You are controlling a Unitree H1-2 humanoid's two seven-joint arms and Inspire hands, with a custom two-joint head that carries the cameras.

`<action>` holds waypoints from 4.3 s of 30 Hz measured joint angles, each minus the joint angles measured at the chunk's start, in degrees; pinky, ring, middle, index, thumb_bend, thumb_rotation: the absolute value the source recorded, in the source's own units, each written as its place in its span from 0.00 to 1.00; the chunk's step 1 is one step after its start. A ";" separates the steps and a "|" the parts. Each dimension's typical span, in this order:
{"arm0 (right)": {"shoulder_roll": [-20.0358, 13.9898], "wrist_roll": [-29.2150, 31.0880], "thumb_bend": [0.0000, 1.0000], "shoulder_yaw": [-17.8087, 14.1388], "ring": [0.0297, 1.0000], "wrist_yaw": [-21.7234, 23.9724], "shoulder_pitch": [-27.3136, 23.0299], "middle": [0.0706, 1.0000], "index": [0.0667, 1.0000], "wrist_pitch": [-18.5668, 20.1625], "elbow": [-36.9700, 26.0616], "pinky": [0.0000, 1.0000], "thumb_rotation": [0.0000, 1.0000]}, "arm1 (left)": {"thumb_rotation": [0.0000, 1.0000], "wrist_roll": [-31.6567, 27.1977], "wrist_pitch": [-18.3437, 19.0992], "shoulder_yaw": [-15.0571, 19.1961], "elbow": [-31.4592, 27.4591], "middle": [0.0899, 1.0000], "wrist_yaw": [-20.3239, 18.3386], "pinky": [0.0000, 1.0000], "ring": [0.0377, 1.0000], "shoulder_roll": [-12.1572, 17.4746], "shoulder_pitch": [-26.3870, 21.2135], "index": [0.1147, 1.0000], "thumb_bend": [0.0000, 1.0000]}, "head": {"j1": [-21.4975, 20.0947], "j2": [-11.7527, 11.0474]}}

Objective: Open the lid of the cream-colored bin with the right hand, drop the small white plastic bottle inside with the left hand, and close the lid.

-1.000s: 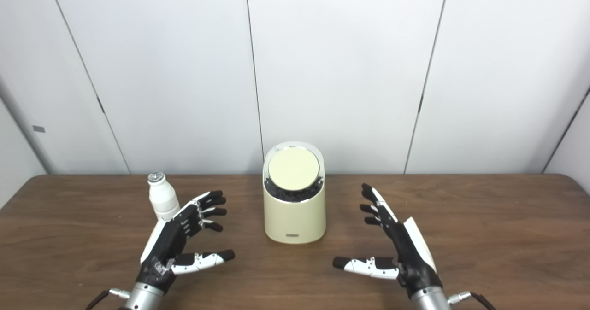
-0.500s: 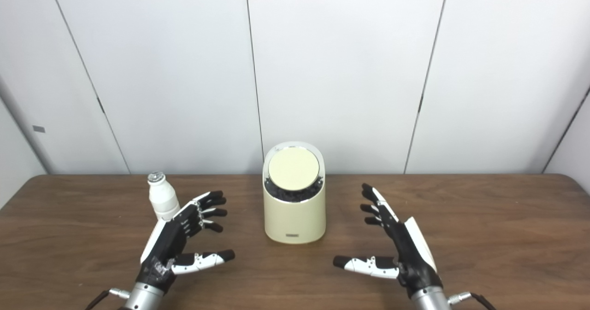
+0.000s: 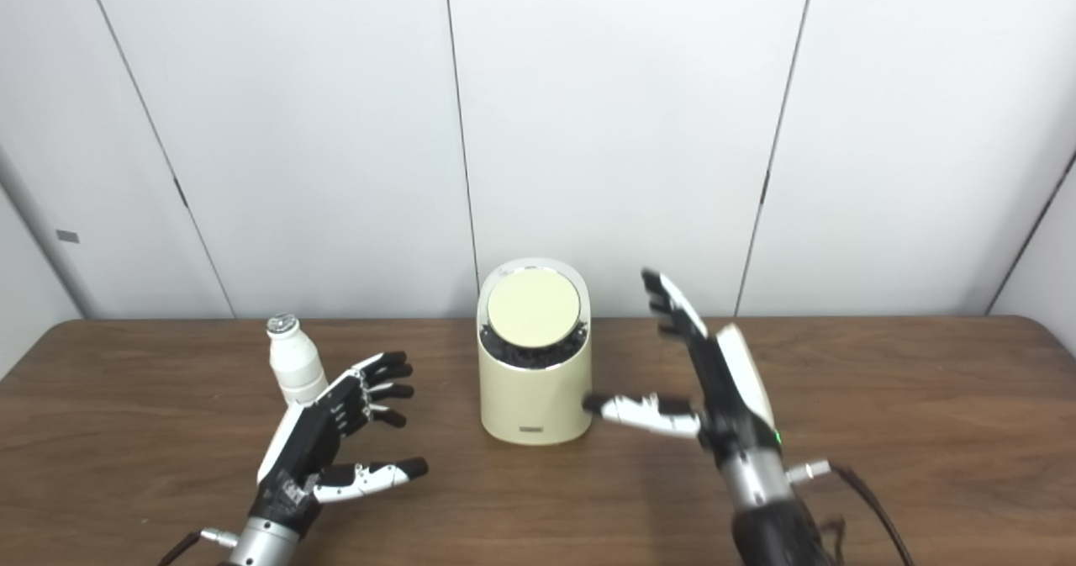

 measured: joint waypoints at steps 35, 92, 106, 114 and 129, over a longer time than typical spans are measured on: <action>0.27 -7.37 0.92 6.29 0.84 0.19 -17.24 0.90 0.95 11.27 10.53 0.69 0.35 | 0.00 0.39 -0.33 0.00 1.43 0.80 0.17 0.59 0.74 -0.25 -1.23 0.82 0.76 | 0.17 0.17; -3.23 -15.23 0.89 15.36 0.86 3.13 -21.03 0.94 0.93 16.26 14.54 0.73 0.11 | 0.03 0.42 0.19 -0.47 -0.73 0.79 0.16 0.59 0.73 -0.72 -0.52 0.82 0.75 | 0.70 2.37; -3.72 -15.02 0.87 16.06 0.88 2.06 -20.29 0.95 0.93 15.27 14.15 0.77 0.15 | 0.03 0.31 0.44 -0.48 -0.73 0.79 0.01 0.60 0.74 -0.71 -0.47 0.82 0.76 | 0.70 2.37; -4.00 -13.12 0.87 14.79 0.85 4.13 -18.73 0.92 0.93 15.07 10.70 0.69 0.18 | 0.03 0.31 0.44 -0.59 -0.71 0.79 -0.01 0.59 0.73 -0.73 -0.49 0.82 0.76 | 0.61 2.20; -0.67 -1.01 0.83 4.10 0.84 2.47 -8.48 0.88 0.89 10.98 -1.31 0.70 0.16 | 0.03 0.31 0.43 -0.69 -0.71 0.78 0.02 0.59 0.72 -0.77 -0.44 0.82 0.76 | 0.18 2.28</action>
